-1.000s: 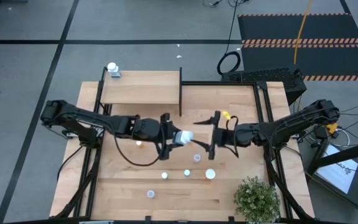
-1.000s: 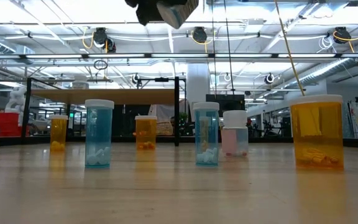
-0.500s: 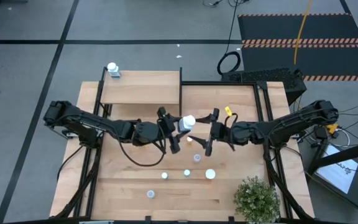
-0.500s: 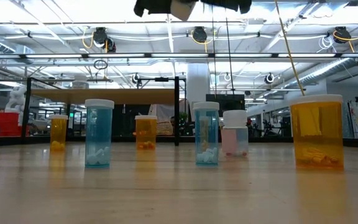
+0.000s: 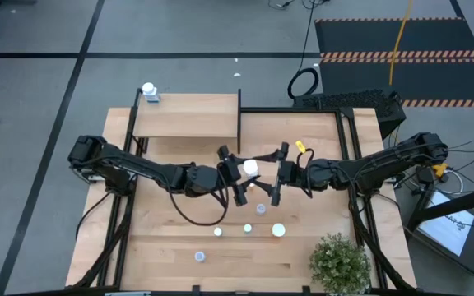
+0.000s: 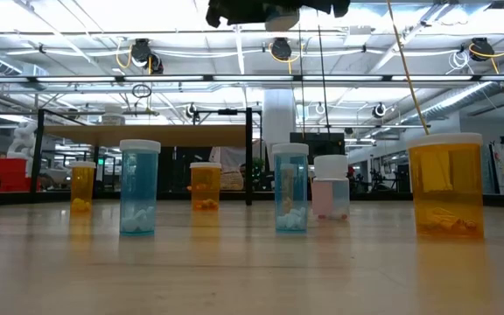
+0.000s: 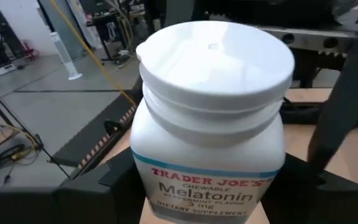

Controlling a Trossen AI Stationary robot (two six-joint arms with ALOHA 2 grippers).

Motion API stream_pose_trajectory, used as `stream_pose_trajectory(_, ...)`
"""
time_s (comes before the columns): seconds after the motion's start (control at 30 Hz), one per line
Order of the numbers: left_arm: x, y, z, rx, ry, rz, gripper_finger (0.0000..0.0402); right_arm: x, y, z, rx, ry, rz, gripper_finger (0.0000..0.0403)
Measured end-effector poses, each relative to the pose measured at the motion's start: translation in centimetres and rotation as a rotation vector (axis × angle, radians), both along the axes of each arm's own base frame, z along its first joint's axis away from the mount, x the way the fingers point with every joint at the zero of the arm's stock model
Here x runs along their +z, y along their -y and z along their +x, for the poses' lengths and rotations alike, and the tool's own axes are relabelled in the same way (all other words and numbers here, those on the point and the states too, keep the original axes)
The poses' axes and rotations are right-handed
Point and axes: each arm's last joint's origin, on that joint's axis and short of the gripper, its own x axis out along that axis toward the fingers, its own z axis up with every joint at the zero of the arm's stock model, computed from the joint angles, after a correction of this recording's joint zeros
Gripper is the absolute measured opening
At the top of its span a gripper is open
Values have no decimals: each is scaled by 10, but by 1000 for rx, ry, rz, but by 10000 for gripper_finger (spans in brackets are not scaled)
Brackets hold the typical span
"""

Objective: Pick and place medicine bottles onto shelf by color
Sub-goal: Put the white pill bottle on the shelf aligned with the other white pill bottle

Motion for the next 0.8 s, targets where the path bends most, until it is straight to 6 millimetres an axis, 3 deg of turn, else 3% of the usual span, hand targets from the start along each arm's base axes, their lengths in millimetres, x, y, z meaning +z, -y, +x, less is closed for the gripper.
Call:
stream_pose_trajectory(0.47,-2,4,0,-67,-21,11,247,-5,4,1,88,-55,-17,231)
stream_pose_trajectory(0.63,-5,4,0,-73,-46,0,258,-6,4,1,102,-68,-16,243)
stream_pose_trajectory(0.8,-4,10,-3,-95,-55,-3,303,-7,4,1,110,-75,-16,248)
